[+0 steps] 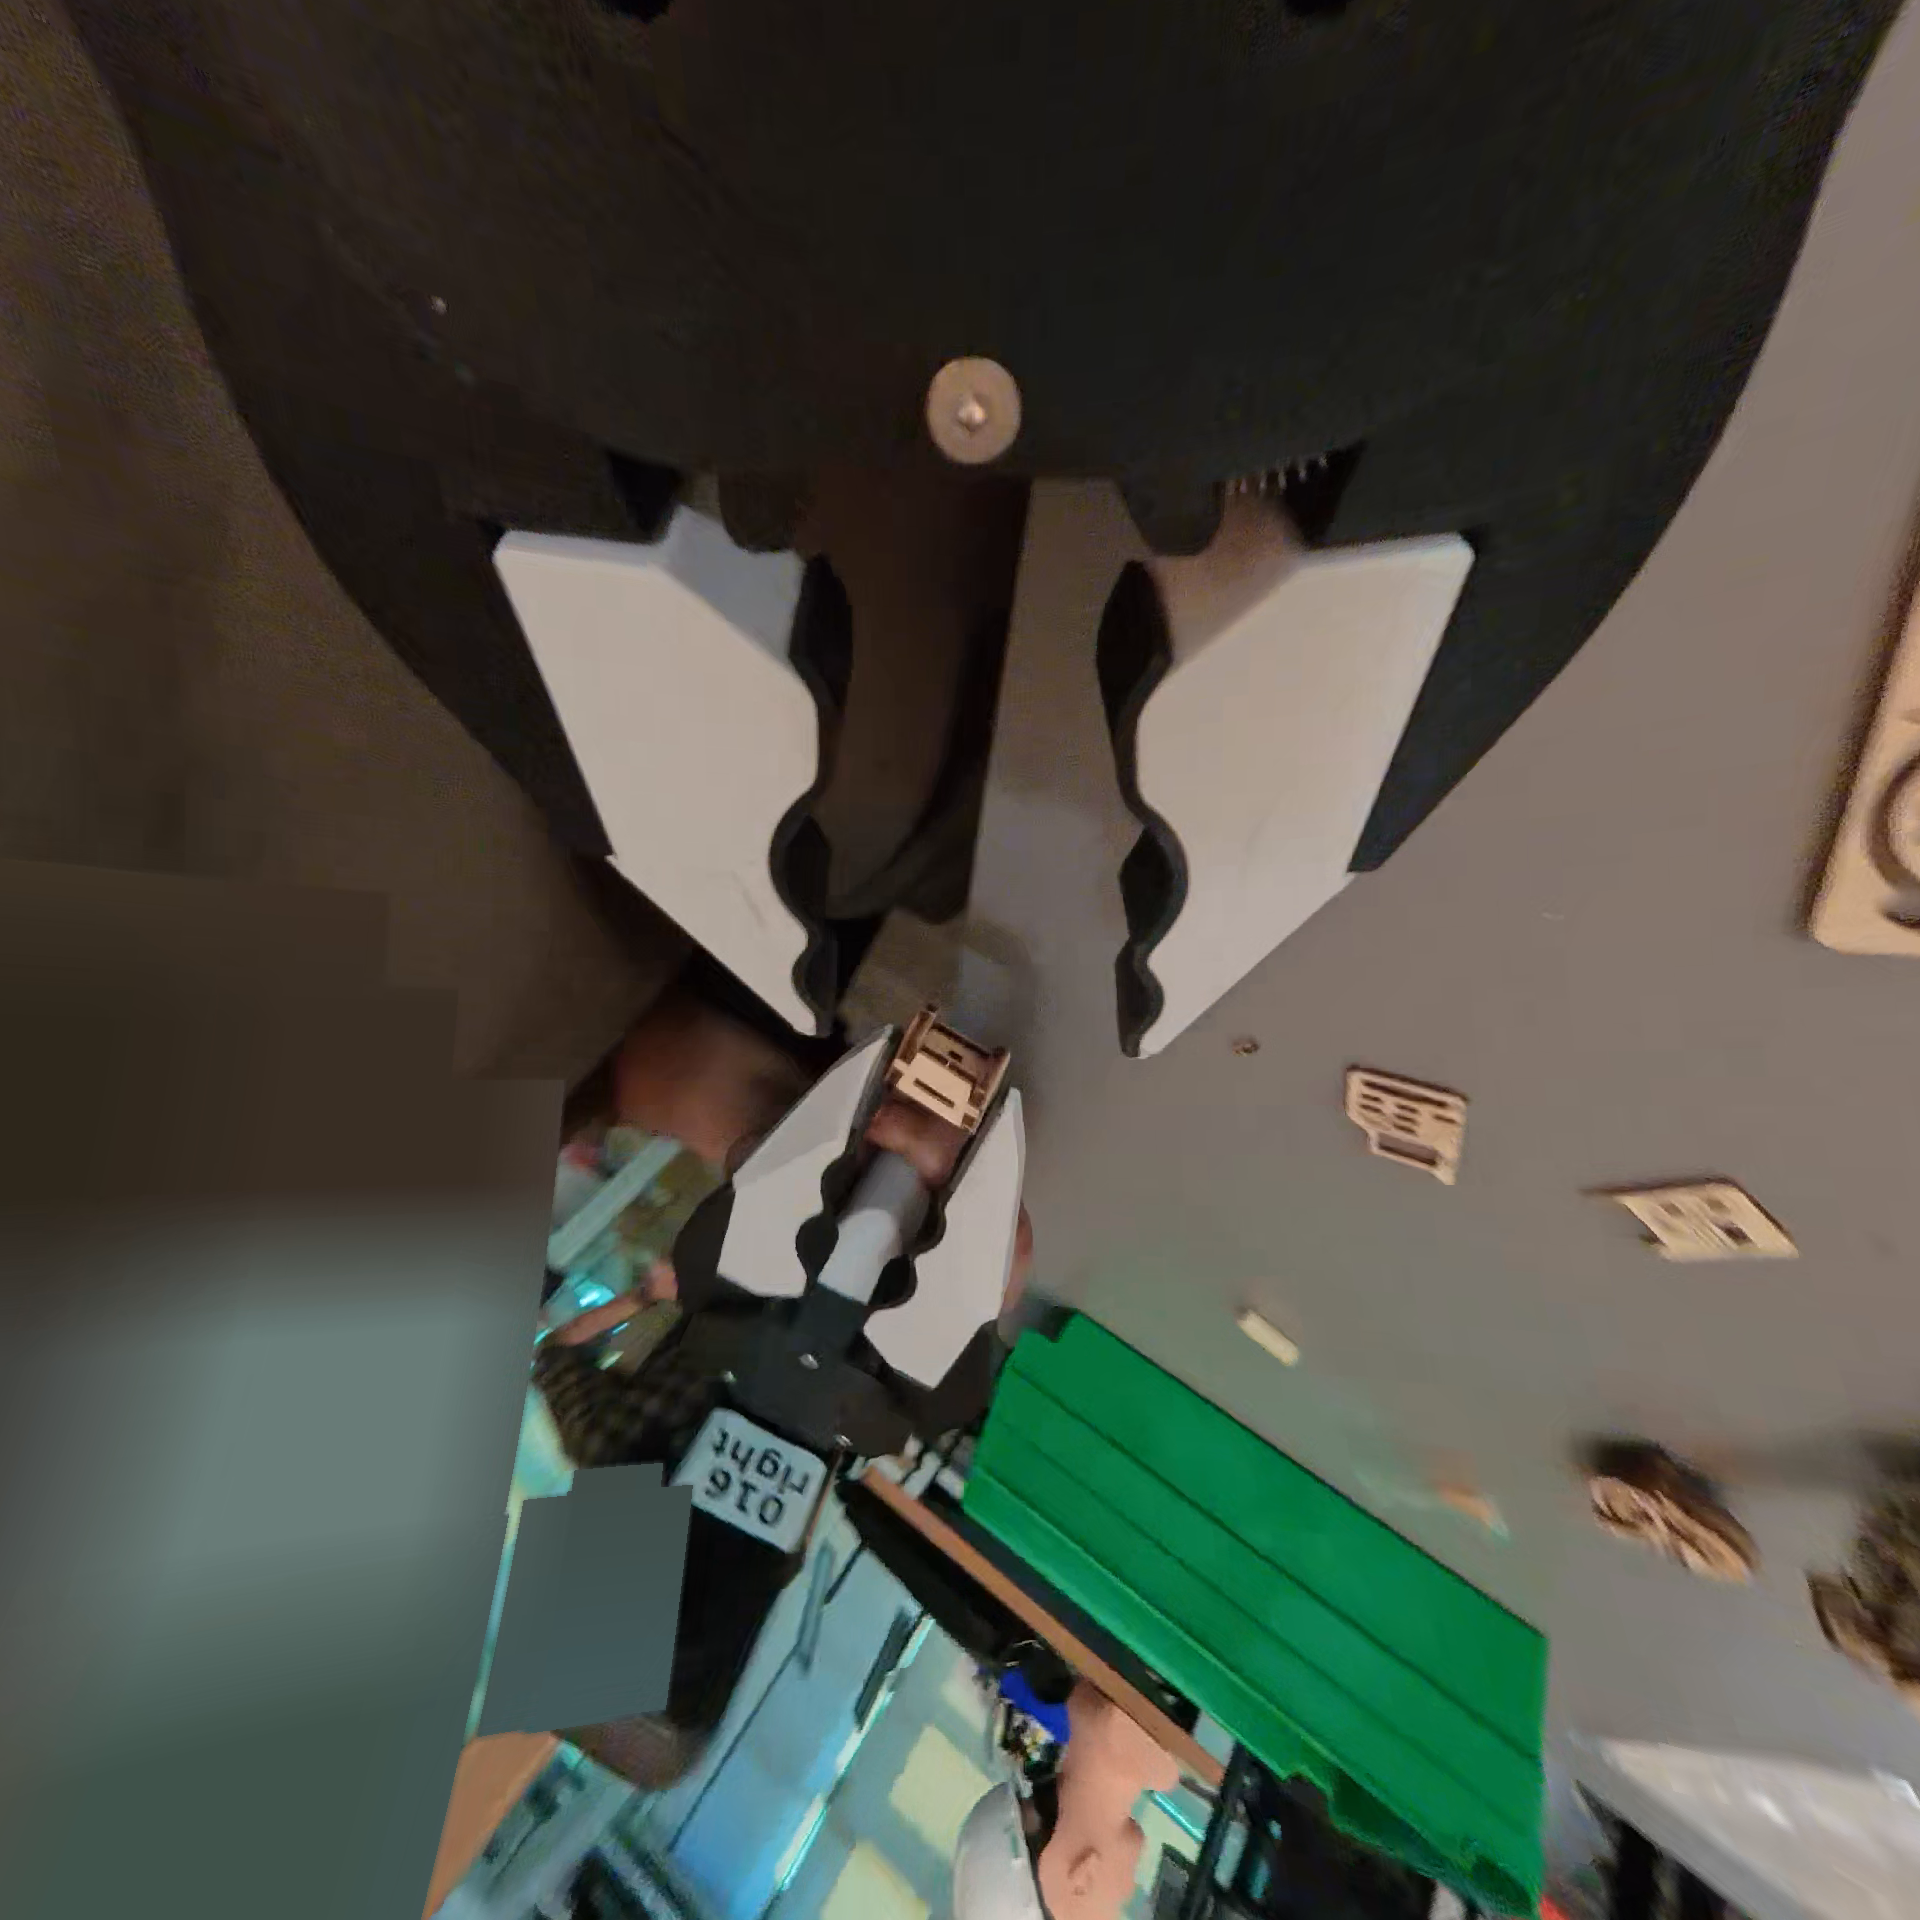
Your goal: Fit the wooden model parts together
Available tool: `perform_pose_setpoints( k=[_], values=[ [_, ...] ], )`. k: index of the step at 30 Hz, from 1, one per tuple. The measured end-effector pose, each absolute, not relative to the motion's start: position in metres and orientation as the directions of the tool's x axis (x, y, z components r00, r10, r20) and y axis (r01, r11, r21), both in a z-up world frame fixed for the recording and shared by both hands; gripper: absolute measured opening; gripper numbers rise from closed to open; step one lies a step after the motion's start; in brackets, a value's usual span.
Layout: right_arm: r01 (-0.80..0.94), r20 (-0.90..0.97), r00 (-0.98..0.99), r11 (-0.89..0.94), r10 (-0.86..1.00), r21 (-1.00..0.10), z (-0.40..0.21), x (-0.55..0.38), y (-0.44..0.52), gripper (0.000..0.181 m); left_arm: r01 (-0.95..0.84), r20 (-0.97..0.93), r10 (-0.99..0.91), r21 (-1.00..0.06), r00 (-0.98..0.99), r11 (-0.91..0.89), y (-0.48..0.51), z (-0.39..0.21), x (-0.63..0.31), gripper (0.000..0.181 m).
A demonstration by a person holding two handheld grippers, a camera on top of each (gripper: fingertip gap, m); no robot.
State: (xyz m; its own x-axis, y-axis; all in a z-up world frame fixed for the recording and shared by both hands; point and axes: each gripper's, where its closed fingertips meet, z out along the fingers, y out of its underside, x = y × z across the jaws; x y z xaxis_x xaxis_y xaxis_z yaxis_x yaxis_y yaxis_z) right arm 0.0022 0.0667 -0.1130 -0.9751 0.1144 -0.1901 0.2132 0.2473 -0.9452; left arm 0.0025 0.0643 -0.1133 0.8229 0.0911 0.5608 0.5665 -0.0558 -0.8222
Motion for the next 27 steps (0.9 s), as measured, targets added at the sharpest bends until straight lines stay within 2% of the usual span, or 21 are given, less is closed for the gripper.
perform_pose_setpoints(
  k=[4,11,27],
  values=[
    [0.329,-0.326,-0.944,0.212,0.047,-0.920,-0.112,0.008,0.065,0.021,0.430,0.414,0.142,-0.897,0.899,-0.103,0.068,-0.116,0.008,0.037],
    [0.335,-0.339,-0.941,0.217,0.021,-0.917,-0.113,0.014,0.061,0.021,0.437,0.431,0.081,-0.893,0.899,-0.108,0.071,-0.113,0.018,0.020],
    [0.301,-0.304,-0.953,0.194,0.016,-0.934,-0.110,0.013,0.062,0.022,0.436,0.430,0.079,-0.895,0.900,-0.095,0.071,-0.111,0.017,0.018]
  ],
)
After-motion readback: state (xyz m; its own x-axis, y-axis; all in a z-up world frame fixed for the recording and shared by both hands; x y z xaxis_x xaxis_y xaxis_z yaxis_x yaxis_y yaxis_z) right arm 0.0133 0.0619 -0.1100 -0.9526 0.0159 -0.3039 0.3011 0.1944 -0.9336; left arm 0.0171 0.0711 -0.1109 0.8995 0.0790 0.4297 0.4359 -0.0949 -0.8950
